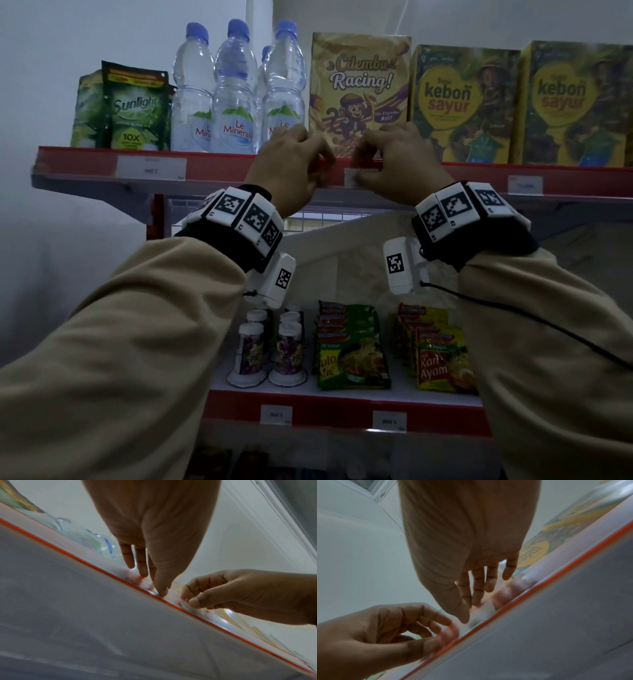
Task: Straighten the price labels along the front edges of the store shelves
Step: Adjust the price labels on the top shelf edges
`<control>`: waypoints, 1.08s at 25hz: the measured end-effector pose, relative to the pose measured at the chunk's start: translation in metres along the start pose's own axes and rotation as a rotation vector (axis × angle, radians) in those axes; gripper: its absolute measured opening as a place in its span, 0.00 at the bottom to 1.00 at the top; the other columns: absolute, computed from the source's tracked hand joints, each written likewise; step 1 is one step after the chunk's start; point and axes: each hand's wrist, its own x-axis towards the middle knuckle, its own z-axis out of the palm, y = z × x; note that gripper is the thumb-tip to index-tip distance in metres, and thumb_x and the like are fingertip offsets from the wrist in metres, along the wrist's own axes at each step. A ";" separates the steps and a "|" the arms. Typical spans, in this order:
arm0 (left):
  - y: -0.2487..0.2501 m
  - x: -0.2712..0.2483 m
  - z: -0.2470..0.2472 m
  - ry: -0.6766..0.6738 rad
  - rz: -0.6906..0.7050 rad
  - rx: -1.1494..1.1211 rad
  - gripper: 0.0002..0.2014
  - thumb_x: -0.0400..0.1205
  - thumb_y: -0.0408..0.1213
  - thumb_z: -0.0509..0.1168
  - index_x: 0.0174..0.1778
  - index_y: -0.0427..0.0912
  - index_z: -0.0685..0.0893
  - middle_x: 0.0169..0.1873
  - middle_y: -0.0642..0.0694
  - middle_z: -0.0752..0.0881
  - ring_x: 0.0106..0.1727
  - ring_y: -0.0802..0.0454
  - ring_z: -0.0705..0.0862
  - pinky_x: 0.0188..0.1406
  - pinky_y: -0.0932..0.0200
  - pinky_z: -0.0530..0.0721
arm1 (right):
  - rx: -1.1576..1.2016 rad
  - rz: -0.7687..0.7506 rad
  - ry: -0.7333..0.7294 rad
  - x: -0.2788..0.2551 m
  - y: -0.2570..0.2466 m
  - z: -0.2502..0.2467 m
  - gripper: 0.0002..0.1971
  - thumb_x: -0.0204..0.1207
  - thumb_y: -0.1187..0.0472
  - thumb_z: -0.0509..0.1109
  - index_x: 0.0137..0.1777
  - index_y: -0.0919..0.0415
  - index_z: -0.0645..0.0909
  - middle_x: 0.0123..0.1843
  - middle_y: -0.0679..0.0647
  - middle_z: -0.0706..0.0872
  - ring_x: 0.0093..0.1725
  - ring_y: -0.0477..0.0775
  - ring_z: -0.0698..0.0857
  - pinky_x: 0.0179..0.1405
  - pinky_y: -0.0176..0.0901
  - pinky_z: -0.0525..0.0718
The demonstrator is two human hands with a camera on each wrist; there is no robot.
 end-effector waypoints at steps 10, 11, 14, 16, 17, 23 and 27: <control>-0.076 -0.031 -0.039 0.010 -0.054 0.215 0.18 0.78 0.47 0.70 0.62 0.46 0.80 0.58 0.42 0.79 0.60 0.41 0.75 0.58 0.47 0.72 | -0.053 -0.054 -0.016 0.024 -0.077 0.037 0.20 0.70 0.43 0.73 0.55 0.53 0.76 0.62 0.56 0.76 0.67 0.60 0.69 0.67 0.61 0.68; -0.081 -0.031 -0.041 0.003 -0.051 0.216 0.19 0.77 0.47 0.70 0.62 0.45 0.80 0.58 0.42 0.79 0.60 0.41 0.75 0.57 0.47 0.72 | -0.048 -0.043 -0.023 0.026 -0.082 0.040 0.20 0.69 0.44 0.74 0.55 0.53 0.75 0.61 0.56 0.76 0.66 0.60 0.69 0.66 0.59 0.69; -0.087 -0.028 -0.044 -0.021 -0.032 0.176 0.20 0.76 0.46 0.72 0.60 0.43 0.79 0.57 0.41 0.78 0.61 0.42 0.74 0.60 0.48 0.72 | 0.031 -0.045 -0.036 0.031 -0.088 0.040 0.18 0.67 0.51 0.75 0.53 0.56 0.78 0.58 0.58 0.77 0.63 0.60 0.71 0.60 0.51 0.70; -0.090 -0.025 -0.044 -0.040 -0.024 0.148 0.19 0.76 0.46 0.72 0.59 0.43 0.79 0.58 0.42 0.78 0.62 0.43 0.73 0.62 0.48 0.73 | 0.087 -0.085 -0.031 0.031 -0.093 0.038 0.16 0.67 0.56 0.76 0.53 0.58 0.81 0.55 0.58 0.80 0.60 0.59 0.75 0.59 0.49 0.74; -0.091 -0.024 -0.044 -0.048 -0.016 0.145 0.19 0.76 0.46 0.72 0.59 0.43 0.79 0.58 0.42 0.77 0.62 0.42 0.73 0.62 0.47 0.74 | 0.108 -0.107 -0.023 0.031 -0.097 0.038 0.15 0.67 0.58 0.76 0.53 0.59 0.82 0.54 0.58 0.82 0.57 0.58 0.77 0.57 0.48 0.77; -0.096 -0.025 -0.043 -0.024 0.036 0.116 0.17 0.77 0.43 0.71 0.58 0.42 0.78 0.57 0.42 0.78 0.61 0.42 0.74 0.60 0.48 0.71 | 0.055 -0.125 0.009 0.029 -0.113 0.037 0.14 0.67 0.60 0.75 0.53 0.61 0.84 0.49 0.56 0.87 0.49 0.55 0.84 0.53 0.47 0.82; -0.099 -0.028 -0.040 0.016 0.037 0.077 0.17 0.77 0.43 0.71 0.59 0.42 0.78 0.57 0.42 0.78 0.61 0.43 0.74 0.60 0.49 0.70 | 0.025 -0.085 0.005 0.030 -0.118 0.040 0.14 0.68 0.58 0.74 0.54 0.59 0.83 0.49 0.56 0.87 0.52 0.57 0.83 0.54 0.43 0.79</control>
